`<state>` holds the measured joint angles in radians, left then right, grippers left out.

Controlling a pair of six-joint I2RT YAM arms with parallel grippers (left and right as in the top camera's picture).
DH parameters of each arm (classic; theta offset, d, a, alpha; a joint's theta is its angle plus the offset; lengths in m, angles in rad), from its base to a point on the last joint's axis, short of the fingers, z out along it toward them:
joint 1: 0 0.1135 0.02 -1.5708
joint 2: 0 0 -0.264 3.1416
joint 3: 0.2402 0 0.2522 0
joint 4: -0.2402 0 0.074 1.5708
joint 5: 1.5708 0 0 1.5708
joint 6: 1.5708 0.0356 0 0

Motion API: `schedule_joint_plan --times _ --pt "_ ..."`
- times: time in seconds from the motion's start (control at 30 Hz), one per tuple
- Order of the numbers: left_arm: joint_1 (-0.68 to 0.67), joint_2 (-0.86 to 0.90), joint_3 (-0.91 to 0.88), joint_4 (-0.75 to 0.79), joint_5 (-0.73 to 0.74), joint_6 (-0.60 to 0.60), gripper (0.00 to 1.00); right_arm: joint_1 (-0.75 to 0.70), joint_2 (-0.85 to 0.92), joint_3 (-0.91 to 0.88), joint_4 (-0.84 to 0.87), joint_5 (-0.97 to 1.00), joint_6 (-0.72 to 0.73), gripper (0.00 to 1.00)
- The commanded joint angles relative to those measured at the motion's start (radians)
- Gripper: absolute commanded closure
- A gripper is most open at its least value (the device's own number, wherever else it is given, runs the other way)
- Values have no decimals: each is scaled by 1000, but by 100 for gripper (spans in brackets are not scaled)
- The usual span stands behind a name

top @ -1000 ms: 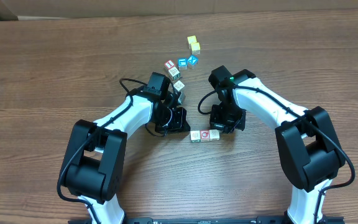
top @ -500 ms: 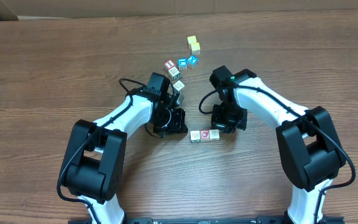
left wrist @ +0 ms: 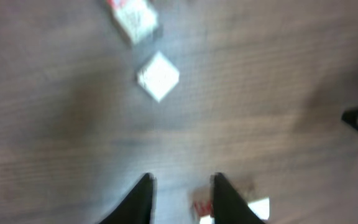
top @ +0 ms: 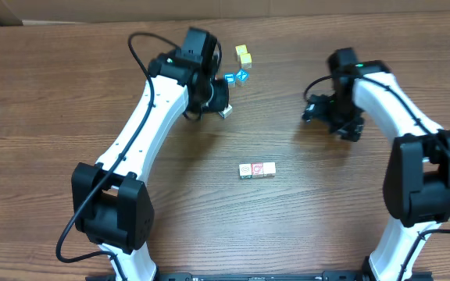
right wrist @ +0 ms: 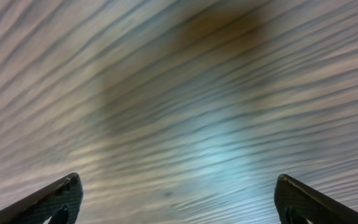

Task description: Flip 4 blocks

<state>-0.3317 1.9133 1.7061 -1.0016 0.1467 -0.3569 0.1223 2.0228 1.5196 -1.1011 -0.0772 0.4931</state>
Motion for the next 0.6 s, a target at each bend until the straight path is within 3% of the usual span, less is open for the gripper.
schedule_joint_plan --times 0.0,0.13,0.57 --pt "-7 -4 30 14 -87 -3 60 -39 -1 18 1 9 -12 0" --pt "-29 17 28 22 -181 6 43 -73 -1 18 1 9 -11 0" --pt "-69 198 28 170 -198 -7 43 -80 -1 18 1 9 -11 0"
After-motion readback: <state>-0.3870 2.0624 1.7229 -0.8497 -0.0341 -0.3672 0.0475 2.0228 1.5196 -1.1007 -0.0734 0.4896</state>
